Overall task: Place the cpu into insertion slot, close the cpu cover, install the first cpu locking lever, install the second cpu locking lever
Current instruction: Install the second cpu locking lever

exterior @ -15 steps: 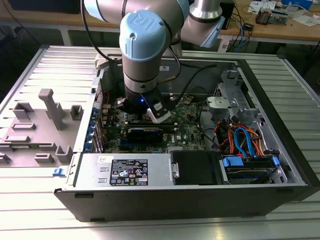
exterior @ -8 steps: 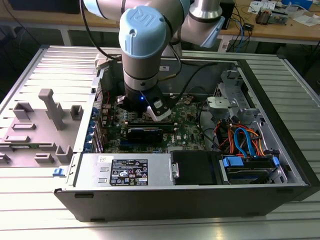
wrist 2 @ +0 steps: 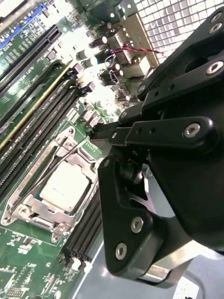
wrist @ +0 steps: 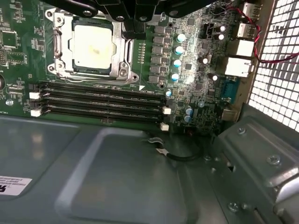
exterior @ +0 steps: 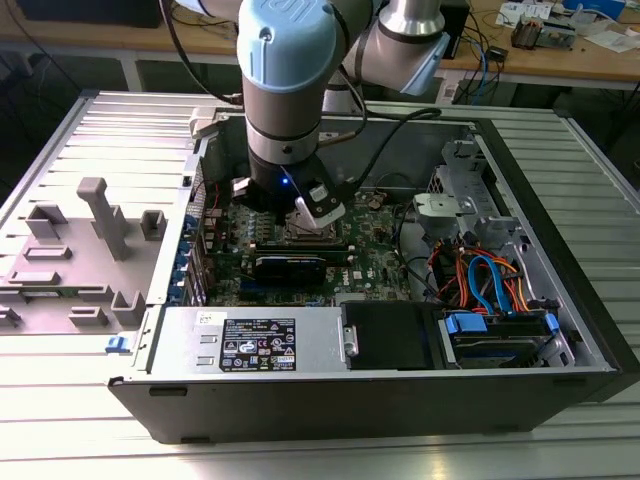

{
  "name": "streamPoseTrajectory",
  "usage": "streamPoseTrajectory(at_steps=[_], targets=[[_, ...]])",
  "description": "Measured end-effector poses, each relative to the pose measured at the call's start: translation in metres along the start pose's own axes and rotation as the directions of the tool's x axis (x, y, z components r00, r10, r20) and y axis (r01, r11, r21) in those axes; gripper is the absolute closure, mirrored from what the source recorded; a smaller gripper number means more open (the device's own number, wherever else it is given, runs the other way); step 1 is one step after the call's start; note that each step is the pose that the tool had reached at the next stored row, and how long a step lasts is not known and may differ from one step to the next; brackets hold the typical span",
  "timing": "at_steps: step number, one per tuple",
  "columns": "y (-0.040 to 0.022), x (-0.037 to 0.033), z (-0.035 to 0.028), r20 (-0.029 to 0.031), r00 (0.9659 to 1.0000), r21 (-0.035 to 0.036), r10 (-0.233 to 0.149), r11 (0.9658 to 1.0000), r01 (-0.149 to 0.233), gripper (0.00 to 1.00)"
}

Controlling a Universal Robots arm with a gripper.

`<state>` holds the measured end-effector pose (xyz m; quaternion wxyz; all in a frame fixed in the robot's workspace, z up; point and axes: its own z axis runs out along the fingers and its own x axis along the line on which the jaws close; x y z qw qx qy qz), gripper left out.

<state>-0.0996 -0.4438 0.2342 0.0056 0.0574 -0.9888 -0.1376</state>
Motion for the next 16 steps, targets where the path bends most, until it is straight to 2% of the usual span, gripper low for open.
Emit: streamPoseTrajectory(at_steps=[3,6,9,12,14,16], targets=[[0.0022,-0.0031,-0.0004,-0.0029,1.0,0.0018,0.004,1.0,-0.004,0.89],[0.0027,-0.0095,-0.0006,-0.0078,0.9999,0.0023,0.008,1.0,-0.008,0.89],[0.0018,-0.0193,-0.0009,-0.0131,0.9999,0.0018,0.009,1.0,-0.009,0.89],[0.0008,-0.0319,-0.0009,-0.0163,0.9998,0.0014,0.01,0.9999,-0.01,0.89],[0.0004,-0.0379,-0.0006,-0.017,0.9998,0.0011,0.01,0.9999,-0.01,0.89],[0.0004,-0.0382,-0.0005,-0.0169,0.9998,0.0025,0.011,0.9999,-0.011,0.89]])
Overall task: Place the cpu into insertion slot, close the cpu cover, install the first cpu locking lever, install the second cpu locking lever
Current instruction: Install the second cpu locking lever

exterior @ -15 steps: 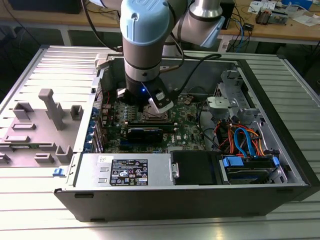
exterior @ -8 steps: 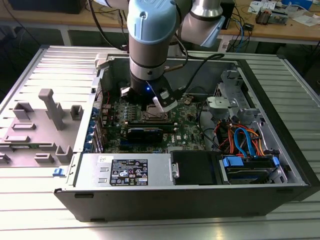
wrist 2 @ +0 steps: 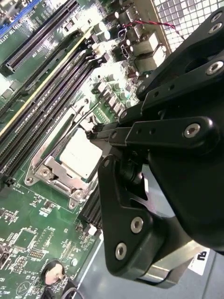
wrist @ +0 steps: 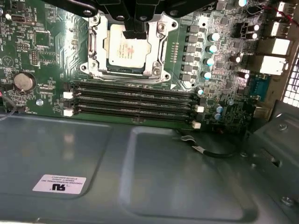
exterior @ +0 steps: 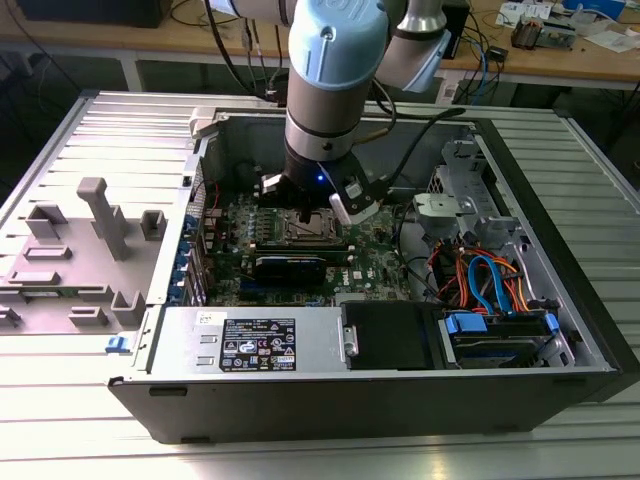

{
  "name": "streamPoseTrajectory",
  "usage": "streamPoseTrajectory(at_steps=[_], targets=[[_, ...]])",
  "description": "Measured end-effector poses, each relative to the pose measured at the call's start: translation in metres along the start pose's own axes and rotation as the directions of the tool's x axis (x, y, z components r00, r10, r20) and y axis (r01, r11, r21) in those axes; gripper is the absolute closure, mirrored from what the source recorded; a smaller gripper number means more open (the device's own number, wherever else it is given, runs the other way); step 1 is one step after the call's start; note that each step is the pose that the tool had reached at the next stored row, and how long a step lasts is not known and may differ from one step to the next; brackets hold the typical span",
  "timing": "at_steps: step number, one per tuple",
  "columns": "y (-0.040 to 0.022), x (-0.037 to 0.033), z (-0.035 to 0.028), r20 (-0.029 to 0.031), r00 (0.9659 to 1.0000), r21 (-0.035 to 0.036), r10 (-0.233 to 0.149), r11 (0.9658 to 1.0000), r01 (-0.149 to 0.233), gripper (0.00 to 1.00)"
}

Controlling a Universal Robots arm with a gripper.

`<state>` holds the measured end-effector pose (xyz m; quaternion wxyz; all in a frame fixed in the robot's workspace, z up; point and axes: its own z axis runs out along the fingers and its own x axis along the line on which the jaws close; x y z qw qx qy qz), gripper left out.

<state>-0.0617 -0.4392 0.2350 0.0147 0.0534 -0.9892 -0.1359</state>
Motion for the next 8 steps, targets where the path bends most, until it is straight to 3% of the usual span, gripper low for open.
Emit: streamPoseTrajectory(at_steps=[3,6,7,8], targets=[[0.0006,0.0001,-0.0017,-0.0019,1.0,0.0181,0.001,0.9998,-0.001,0.89],[0.0027,0.0001,-0.0086,-0.0039,1.0,0.0387,0.002,0.9992,-0.002,0.89],[0.0033,0.0,-0.0111,-0.0065,1.0,0.063,0.003,0.998,-0.003,0.89],[0.0034,-0.0002,-0.0115,-0.008,1.0,0.0785,0.004,0.9969,-0.003,0.89]])
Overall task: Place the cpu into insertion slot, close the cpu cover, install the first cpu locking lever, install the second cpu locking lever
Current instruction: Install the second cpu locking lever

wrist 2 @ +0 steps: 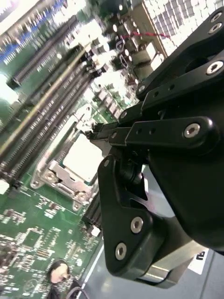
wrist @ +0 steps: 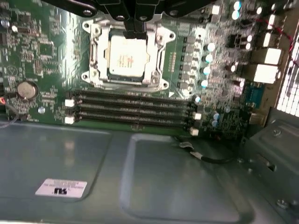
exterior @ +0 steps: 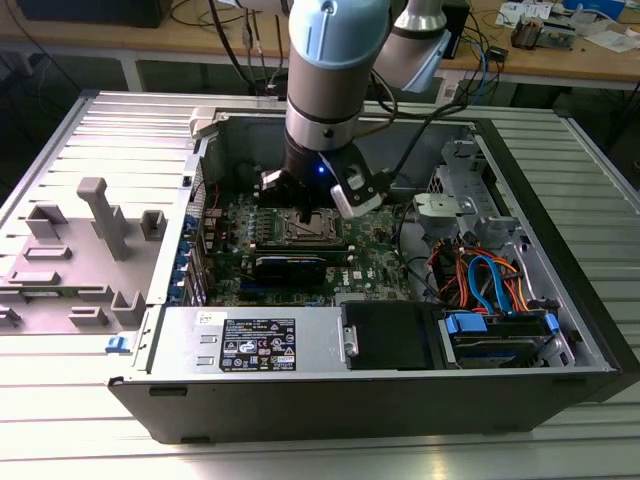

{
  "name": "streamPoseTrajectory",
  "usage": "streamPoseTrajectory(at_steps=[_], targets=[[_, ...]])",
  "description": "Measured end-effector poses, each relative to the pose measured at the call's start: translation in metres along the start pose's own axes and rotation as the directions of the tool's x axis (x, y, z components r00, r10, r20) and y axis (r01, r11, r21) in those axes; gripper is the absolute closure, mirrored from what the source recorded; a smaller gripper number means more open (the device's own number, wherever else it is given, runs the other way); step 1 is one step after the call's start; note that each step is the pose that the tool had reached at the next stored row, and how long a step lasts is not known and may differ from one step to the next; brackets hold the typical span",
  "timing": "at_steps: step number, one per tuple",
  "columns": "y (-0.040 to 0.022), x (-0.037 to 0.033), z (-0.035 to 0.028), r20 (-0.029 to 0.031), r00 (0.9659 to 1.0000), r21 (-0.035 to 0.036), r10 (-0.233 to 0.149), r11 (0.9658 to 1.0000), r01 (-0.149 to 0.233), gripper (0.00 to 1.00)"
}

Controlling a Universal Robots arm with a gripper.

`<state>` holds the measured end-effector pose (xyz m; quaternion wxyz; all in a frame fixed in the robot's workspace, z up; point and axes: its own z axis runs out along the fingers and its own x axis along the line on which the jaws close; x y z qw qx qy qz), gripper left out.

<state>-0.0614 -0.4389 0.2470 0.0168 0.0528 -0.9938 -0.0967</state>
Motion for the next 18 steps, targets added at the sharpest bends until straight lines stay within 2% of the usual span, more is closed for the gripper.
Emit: streamPoseTrajectory(at_steps=[1,3,4,8,11,14,18], targets=[[0.0,-0.0003,-0.0002,-0.0023,1.0,0.0199,0.001,0.9998,-0.001,0.89],[-0.0001,-0.0008,-0.0003,-0.0058,1.0,0.0496,0.002,0.9988,-0.002,0.89],[-0.0002,-0.001,0.0004,-0.0062,1.0,0.0546,0.003,0.9985,-0.002,0.89],[-0.0014,0.0002,0.0072,-0.0063,1.0,0.0549,0.003,0.9985,-0.002,0.89],[-0.0021,0.0004,0.0081,-0.0078,1.0,0.0553,-0.002,0.9985,0.002,0.89],[-0.0034,0.0005,0.008,-0.0127,0.9995,0.0557,-0.028,0.998,0.028,0.89],[-0.0033,0.0049,0.0088,-0.0128,0.9995,0.0557,-0.028,0.998,0.028,0.89]])
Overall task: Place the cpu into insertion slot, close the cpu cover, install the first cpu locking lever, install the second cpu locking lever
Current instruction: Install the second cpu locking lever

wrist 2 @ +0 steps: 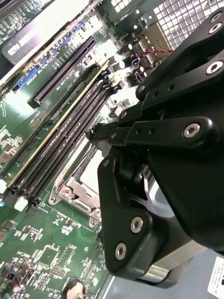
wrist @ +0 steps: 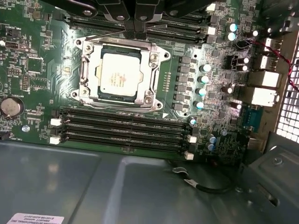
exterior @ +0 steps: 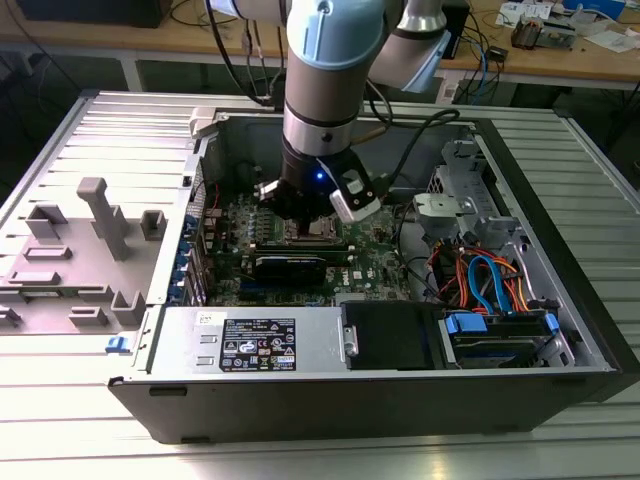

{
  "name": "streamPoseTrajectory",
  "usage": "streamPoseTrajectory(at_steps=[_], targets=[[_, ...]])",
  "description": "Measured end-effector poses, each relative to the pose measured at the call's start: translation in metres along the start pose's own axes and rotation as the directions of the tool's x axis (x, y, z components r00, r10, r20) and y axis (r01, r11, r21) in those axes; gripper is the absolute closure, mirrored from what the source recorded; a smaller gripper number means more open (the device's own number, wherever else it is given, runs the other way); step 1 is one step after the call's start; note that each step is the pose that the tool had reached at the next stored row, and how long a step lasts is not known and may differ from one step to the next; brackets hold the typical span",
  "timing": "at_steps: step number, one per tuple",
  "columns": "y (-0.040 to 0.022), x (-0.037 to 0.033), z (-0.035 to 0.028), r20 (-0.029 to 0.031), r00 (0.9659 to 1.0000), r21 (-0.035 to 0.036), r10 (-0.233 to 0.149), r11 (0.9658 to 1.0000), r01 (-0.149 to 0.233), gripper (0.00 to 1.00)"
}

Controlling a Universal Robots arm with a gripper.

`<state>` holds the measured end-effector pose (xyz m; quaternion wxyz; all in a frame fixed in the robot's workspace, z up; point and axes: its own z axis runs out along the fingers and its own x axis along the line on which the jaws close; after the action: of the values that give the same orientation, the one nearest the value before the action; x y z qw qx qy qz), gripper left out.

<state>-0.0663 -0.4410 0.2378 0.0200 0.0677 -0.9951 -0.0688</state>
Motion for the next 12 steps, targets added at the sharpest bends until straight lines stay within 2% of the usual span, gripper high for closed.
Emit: streamPoseTrajectory(at_steps=[4,10,12], targets=[[-0.0002,0.0037,0.0027,-0.0001,1.0,0.0001,0.0,1.0,0.0,0.89],[-0.0015,0.0063,0.0156,0.0,1.0,0.0,0.0,1.0,0.0,0.89],[-0.0016,0.0089,0.0175,0.0,1.0,-0.0005,0.0,1.0,0.0,0.89]])
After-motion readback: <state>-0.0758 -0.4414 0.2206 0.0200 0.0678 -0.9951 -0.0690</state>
